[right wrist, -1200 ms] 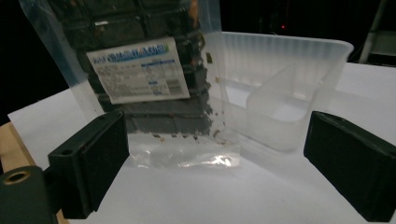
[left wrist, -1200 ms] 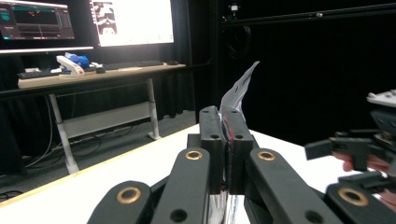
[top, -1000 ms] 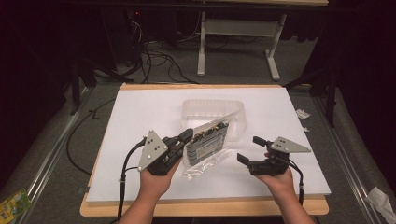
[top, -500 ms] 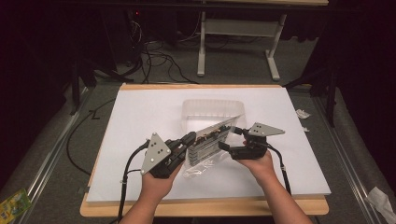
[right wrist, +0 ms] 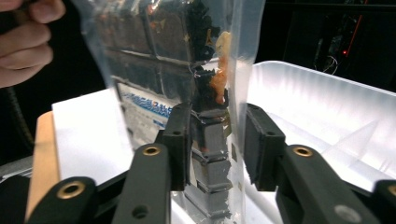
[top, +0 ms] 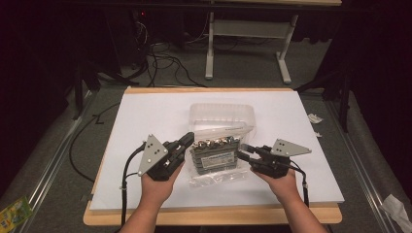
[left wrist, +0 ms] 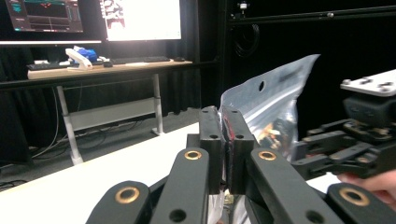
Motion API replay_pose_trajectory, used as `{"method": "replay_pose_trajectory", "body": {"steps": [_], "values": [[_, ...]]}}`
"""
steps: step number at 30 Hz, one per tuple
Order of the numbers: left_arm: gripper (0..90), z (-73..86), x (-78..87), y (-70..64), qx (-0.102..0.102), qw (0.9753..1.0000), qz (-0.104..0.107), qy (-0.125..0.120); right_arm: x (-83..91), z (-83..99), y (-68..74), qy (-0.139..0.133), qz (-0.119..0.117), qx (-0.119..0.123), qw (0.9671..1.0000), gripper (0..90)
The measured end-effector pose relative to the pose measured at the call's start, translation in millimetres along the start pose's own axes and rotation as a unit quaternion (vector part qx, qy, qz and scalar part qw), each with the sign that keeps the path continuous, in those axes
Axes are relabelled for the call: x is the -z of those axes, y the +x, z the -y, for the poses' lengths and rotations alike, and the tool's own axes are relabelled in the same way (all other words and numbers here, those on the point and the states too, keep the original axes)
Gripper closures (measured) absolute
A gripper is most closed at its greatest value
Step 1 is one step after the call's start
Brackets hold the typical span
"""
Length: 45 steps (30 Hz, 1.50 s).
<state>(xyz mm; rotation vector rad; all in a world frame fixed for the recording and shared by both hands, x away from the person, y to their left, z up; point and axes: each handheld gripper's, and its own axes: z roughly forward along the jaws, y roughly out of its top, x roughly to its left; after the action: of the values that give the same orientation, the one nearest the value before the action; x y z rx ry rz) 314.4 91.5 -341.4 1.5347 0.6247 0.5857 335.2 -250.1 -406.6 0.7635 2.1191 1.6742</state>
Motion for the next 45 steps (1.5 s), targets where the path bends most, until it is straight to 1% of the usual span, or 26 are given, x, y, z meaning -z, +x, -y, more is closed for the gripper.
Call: {"method": "replay_pose_trajectory", "body": {"steps": [2,3,5,6,8,12,14,16,17,18,19,22,23,25,26,28,31,33,34,35,37,39,40,41,43,45], "values": [[88.3,0.4,0.0,1.4,0.002,1.0000,-0.001,0.002,3.4,0.5,3.5,0.002,0.000,0.006,1.0000,71.5],[88.3,0.5,0.2,2.5,0.003,1.0000,-0.002,0.004,6.0,0.6,5.8,0.002,-0.003,0.007,1.0000,73.0],[88.2,0.6,0.8,4.3,0.007,1.0000,0.000,0.004,11.1,0.8,9.0,-0.001,-0.005,0.011,0.9999,80.6],[88.1,0.6,0.8,4.4,0.007,1.0000,0.000,0.005,13.3,0.9,10.4,-0.001,-0.006,0.008,0.9999,82.6],[88.0,0.8,0.5,3.8,0.004,1.0000,0.001,0.006,16.1,1.3,13.7,0.000,-0.006,0.011,0.9999,85.9],[87.6,0.6,-0.8,1.2,-0.001,0.9999,0.005,0.009,21.8,4.0,21.1,0.006,0.001,0.015,0.9999,90.0],[86.8,0.5,-2.2,-0.4,-0.002,0.9999,0.004,0.012,23.8,5.8,24.2,0.006,0.007,0.019,0.9998,90.0],[83.3,0.6,-3.4,-0.4,-0.005,0.9999,0.001,0.016,25.2,7.4,25.6,0.005,0.006,0.016,0.9998,90.0],[79.9,0.8,-4.1,-0.1,-0.006,0.9999,-0.001,0.015,25.4,7.8,25.1,0.003,0.001,0.020,0.9998,90.0],[77.3,1.0,-4.5,0.6,-0.006,0.9999,-0.003,0.015,26.0,8.0,25.0,0.005,0.003,0.021,0.9998,90.0],[74.4,1.4,-5.3,1.5,-0.003,0.9999,-0.004,0.015,26.0,8.5,24.9,0.004,0.003,0.020,0.9998,90.0],[61.6,2.8,-6.6,5.0,0.010,0.9998,-0.004,0.016,25.8,8.8,24.5,0.004,0.004,0.024,0.9997,90.0],[57.0,3.0,-6.3,6.4,0.014,0.9997,-0.004,0.018,26.2,9.0,24.6,0.005,0.006,0.019,0.9998,90.0],[52.5,3.2,-4.4,9.6,0.018,0.9995,0.002,0.024,26.3,9.8,23.2,0.005,0.006,0.021,0.9998,90.0],[49.7,3.5,-3.0,10.7,0.019,0.9995,-0.002,0.026,26.2,9.8,23.5,0.005,0.008,0.021,0.9997,90.0],[46.6,5.1,1.1,13.6,0.025,0.9993,0.001,0.027,26.2,9.8,22.9,0.004,0.009,0.020,0.9998,90.0],[43.5,10.3,7.5,16.0,0.014,0.9992,-0.003,0.036,26.4,10.9,21.0,0.006,0.011,0.019,0.9997,90.0],[43.9,16.9,10.8,18.1,0.007,0.9989,-0.010,0.045,26.1,11.7,19.8,0.005,0.010,0.017,0.9998,90.0],[45.2,20.7,11.3,19.0,0.006,0.9988,-0.013,0.048,26.1,11.9,19.7,0.005,0.010,0.014,0.9998,90.0],[46.2,26.8,11.7,20.8,0.004,0.9983,-0.017,0.056,26.3,12.2,19.3,0.006,0.012,0.014,0.9998,90.0],[49.9,46.1,8.1,24.8,0.009,0.9961,-0.018,0.086,26.3,12.7,18.7,0.005,0.011,0.015,0.9998,90.0],[52.4,64.9,0.2,26.7,0.013,0.9924,-0.006,0.123,26.4,12.8,18.4,0.006,0.012,0.017,0.9998,90.0],[54.1,71.2,-4.0,26.6,0.014,0.9904,0.004,0.137,26.2,13.0,18.2,0.005,0.010,0.016,0.9998,90.0],[55.1,75.1,-8.0,25.2,0.008,0.9889,0.014,0.148,26.2,12.9,18.3,0.005,0.010,0.015,0.9998,90.0],[57.7,78.5,-14.5,21.8,-0.006,0.9869,0.019,0.160,26.1,12.9,18.3,0.005,0.011,0.016,0.9998,90.0],[64.5,80.5,-18.5,21.7,-0.002,0.9862,0.023,0.164,26.2,13.2,18.7,0.005,0.012,0.014,0.9998,90.0]]}}
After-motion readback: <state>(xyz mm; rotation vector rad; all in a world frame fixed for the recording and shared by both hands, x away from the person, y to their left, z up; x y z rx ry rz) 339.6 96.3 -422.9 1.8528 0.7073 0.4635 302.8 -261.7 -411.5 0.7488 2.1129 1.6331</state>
